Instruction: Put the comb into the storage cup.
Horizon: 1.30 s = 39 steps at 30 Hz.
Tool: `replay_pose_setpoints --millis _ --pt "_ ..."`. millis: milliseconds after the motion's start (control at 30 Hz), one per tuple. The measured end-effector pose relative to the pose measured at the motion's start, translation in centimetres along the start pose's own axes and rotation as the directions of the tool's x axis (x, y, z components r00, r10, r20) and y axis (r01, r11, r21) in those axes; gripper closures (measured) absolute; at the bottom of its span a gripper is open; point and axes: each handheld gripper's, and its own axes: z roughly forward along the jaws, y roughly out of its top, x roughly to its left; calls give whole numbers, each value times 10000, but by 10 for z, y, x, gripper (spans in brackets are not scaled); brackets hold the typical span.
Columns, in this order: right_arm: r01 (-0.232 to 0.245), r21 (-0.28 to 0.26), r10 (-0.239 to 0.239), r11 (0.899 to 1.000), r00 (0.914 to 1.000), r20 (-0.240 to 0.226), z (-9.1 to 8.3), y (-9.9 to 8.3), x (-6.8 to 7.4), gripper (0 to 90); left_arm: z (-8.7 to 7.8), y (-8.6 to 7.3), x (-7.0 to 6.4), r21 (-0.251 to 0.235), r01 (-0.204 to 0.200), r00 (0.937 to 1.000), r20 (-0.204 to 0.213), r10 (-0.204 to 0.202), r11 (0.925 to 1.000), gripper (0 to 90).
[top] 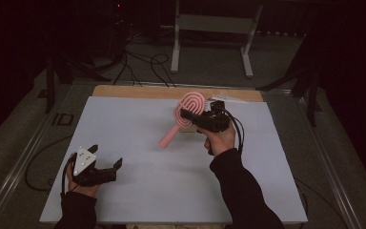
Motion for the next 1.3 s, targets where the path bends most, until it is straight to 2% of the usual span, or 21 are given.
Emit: replay_pose_setpoints --millis 367,1300 --pt "70 -49 -69 10000 9999 97 -1 10 0 635 0 0 0 -11 3 10000 35 -3 10000 14" --pt "10 -285 4 9996 9989 473 0 28 -11 636 1 0 -2 1 -58 10000 46 58 10000 15"
